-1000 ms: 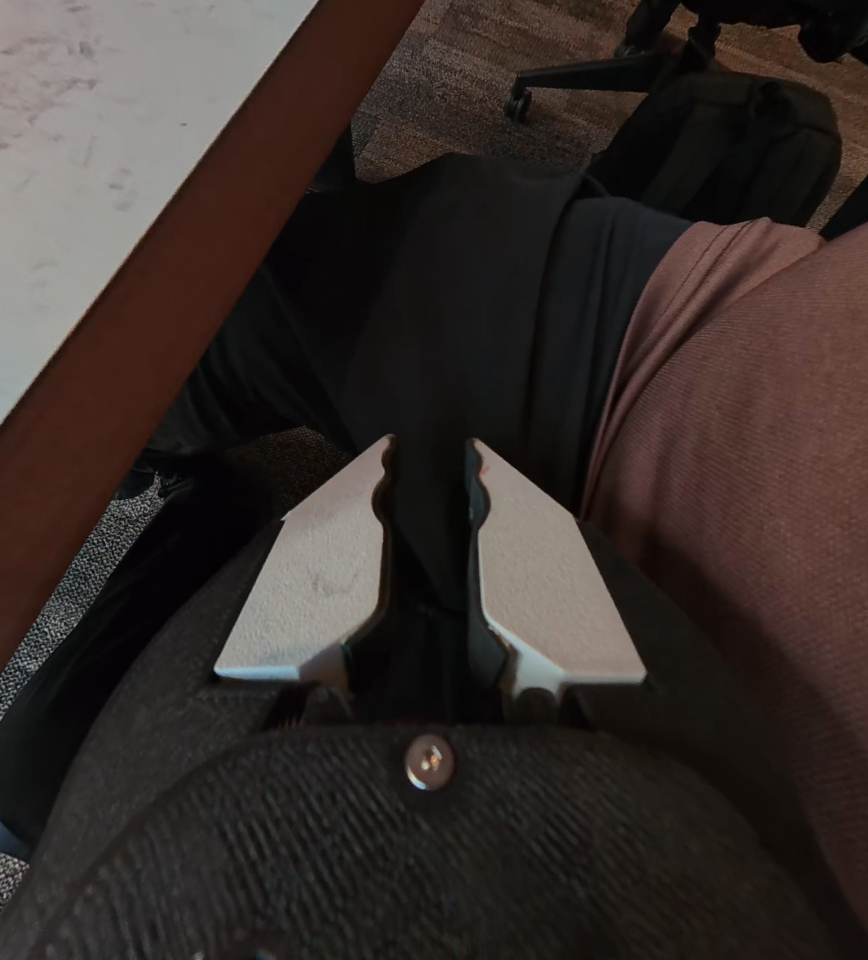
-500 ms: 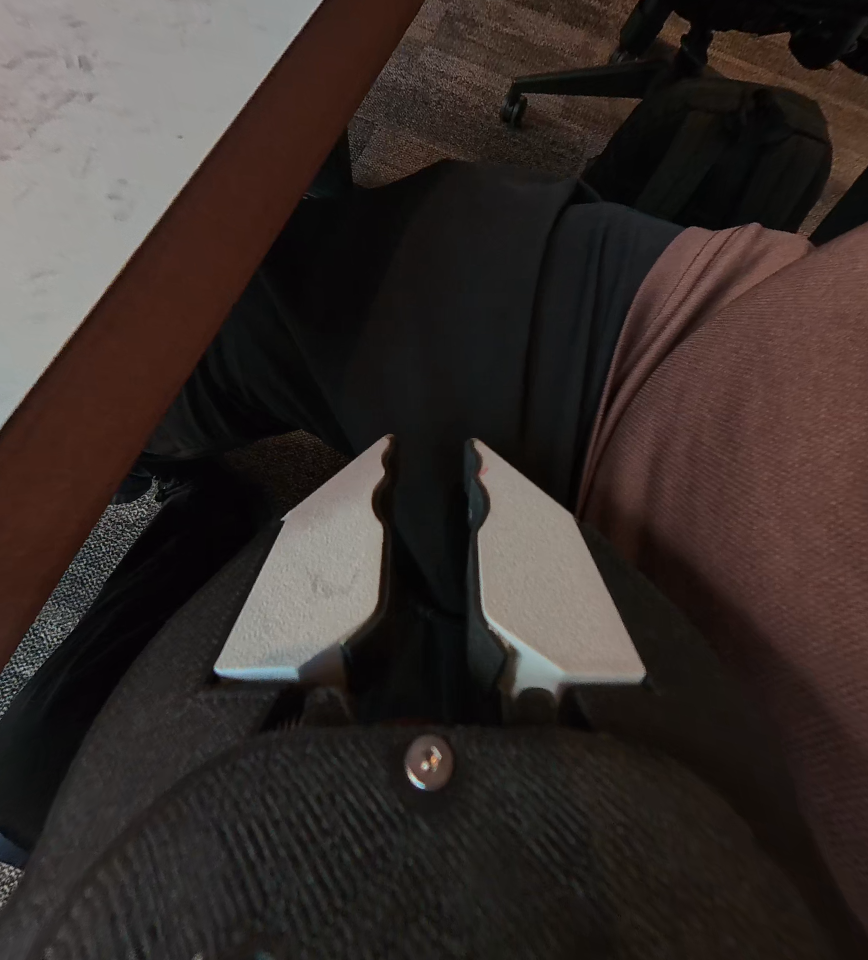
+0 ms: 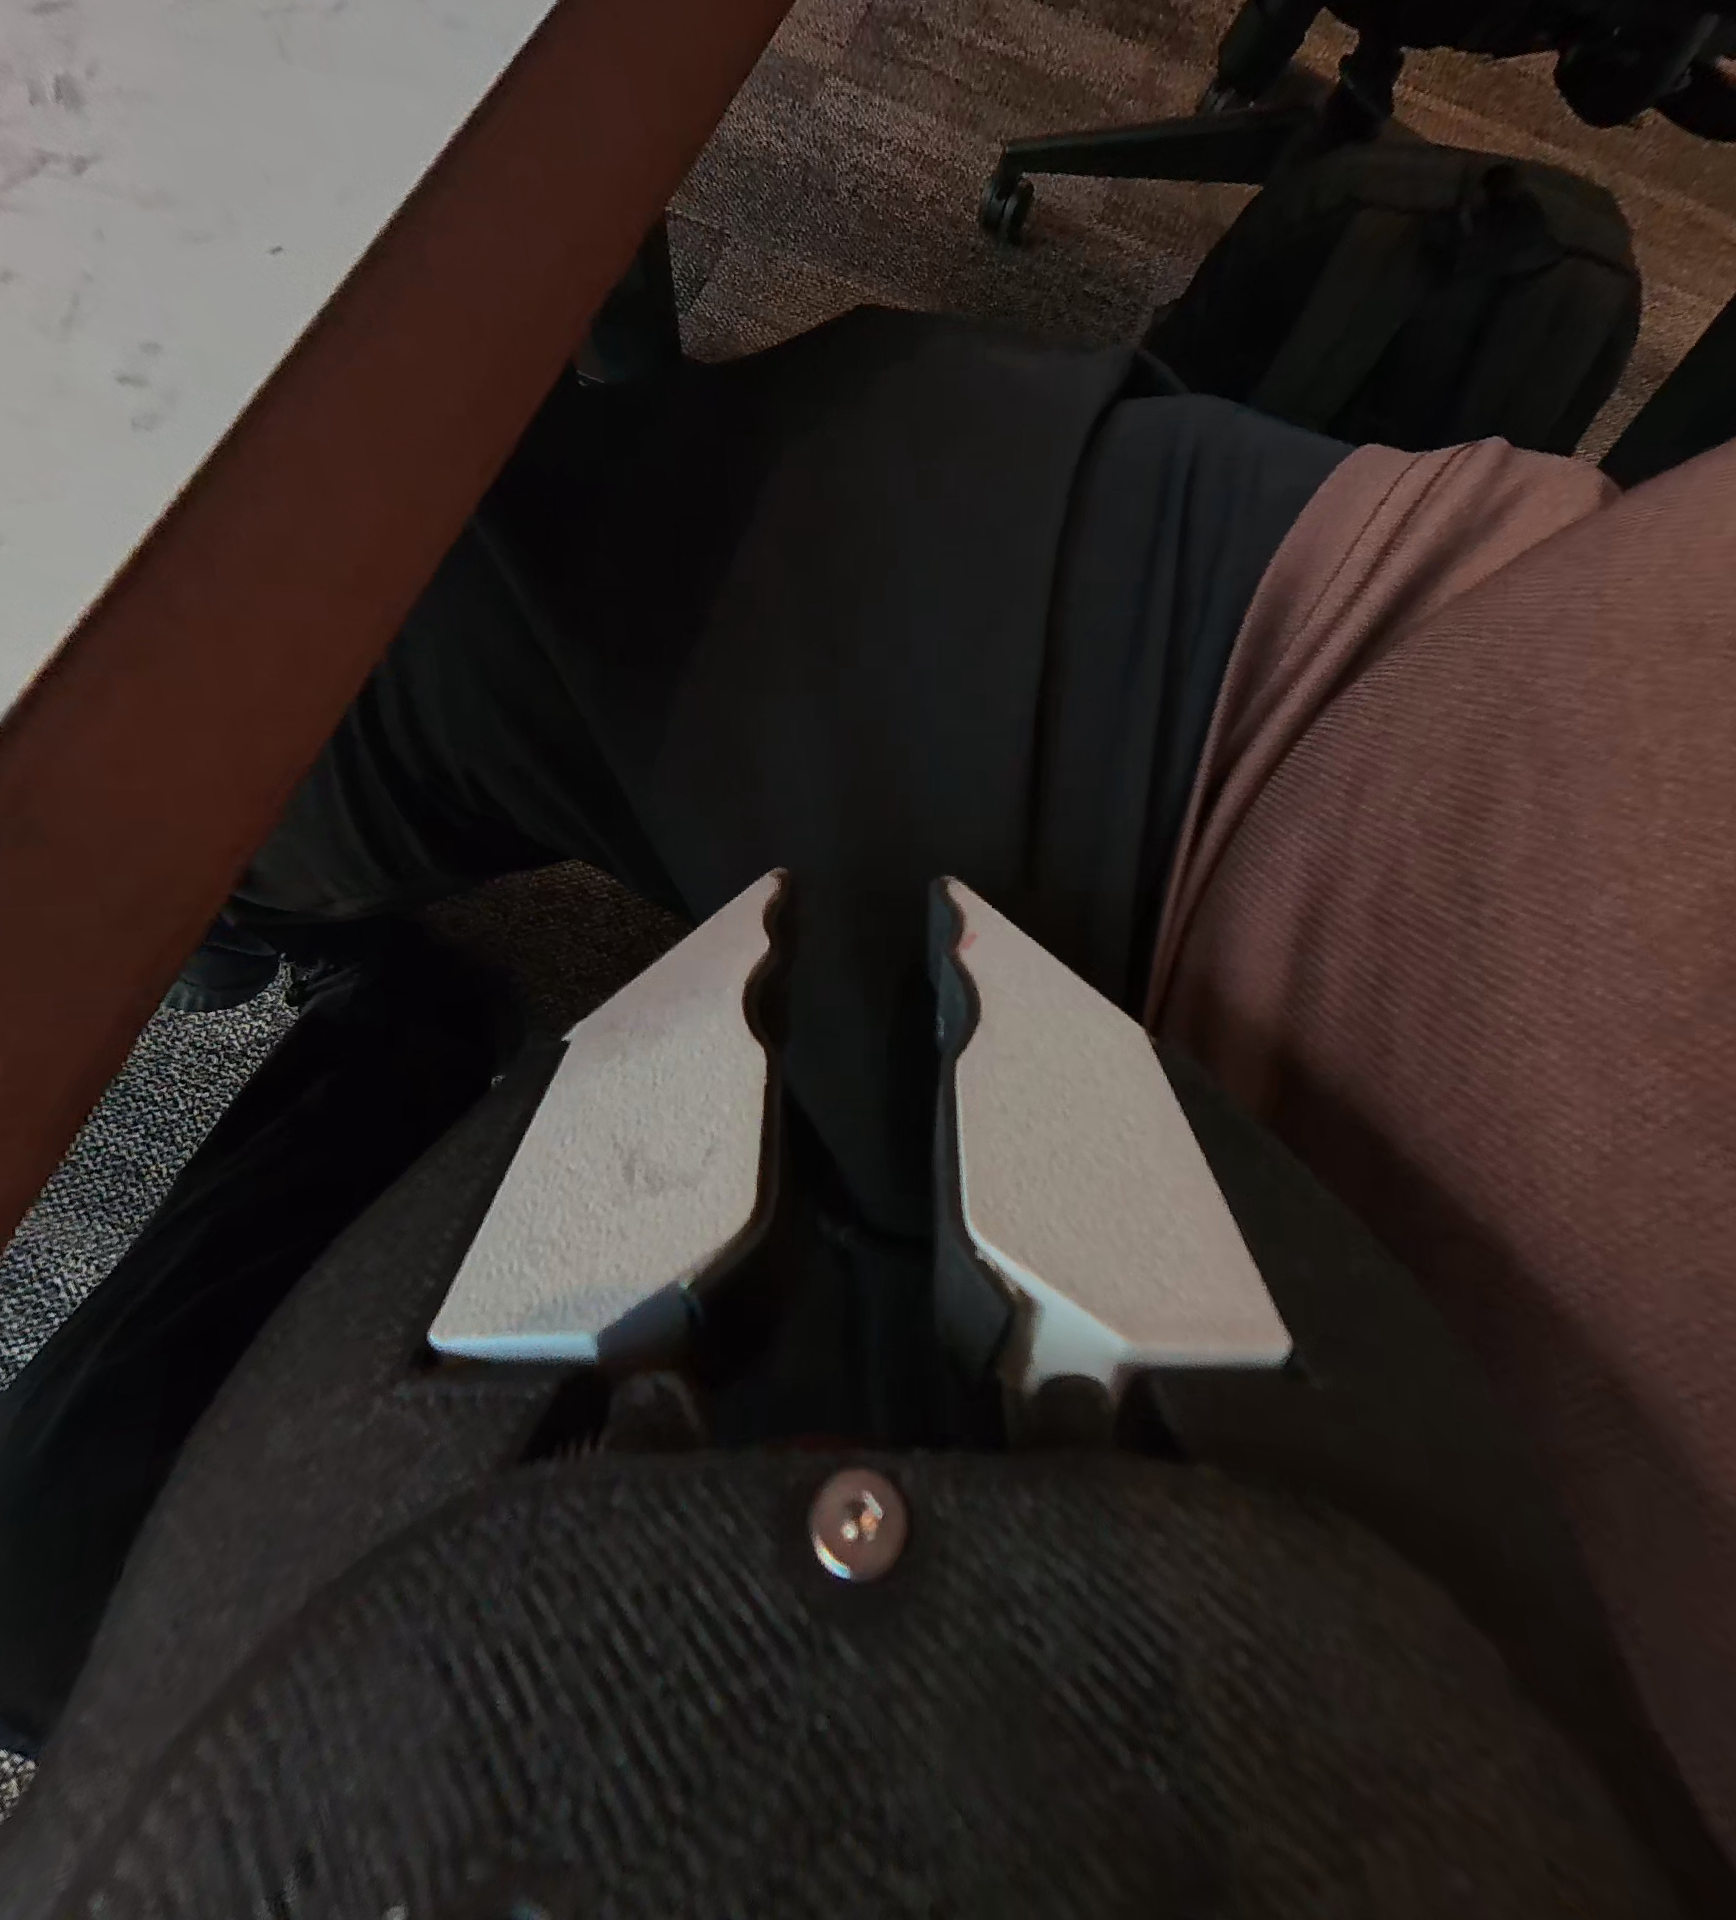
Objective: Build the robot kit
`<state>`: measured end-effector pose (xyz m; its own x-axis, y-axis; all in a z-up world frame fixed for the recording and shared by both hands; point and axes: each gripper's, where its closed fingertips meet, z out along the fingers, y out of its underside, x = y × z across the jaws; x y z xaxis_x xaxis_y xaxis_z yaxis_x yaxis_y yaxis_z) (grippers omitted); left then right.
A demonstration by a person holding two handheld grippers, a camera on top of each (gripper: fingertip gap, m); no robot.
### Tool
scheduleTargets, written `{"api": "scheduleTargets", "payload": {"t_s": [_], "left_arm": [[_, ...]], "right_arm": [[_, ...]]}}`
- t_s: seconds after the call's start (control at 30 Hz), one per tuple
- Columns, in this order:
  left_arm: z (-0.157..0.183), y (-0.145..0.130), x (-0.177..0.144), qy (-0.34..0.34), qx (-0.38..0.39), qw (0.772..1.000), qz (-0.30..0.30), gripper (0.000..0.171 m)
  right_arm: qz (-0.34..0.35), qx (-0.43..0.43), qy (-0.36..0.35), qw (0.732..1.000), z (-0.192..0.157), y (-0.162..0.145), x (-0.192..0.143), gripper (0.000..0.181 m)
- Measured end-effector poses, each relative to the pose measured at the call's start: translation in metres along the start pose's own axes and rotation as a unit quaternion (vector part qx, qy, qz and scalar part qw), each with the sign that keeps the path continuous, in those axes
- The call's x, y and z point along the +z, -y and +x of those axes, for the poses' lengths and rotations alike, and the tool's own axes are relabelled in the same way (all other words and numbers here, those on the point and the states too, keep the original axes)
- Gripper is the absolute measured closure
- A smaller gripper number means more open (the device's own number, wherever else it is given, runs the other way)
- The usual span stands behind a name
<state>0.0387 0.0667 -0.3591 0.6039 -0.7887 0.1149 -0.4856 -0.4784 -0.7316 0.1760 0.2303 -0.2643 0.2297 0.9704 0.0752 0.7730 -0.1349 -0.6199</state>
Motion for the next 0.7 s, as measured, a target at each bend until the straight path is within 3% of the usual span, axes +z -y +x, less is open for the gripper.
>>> {"api": "scheduleTargets", "payload": {"t_s": [0.37, 0.7], "left_arm": [[-0.002, -0.006, 0.004, 0.010, 0.007, 1.000, -0.016, 0.149], [-0.004, -0.011, 0.007, 0.015, 0.012, 0.999, -0.026, 0.149]], "right_arm": [[-0.010, -0.013, -0.028, 0.999, 0.028, -0.015, -0.004, 0.162], [-0.011, -0.057, 0.027, 0.998, 0.026, -0.013, 0.005, 0.157]]}}
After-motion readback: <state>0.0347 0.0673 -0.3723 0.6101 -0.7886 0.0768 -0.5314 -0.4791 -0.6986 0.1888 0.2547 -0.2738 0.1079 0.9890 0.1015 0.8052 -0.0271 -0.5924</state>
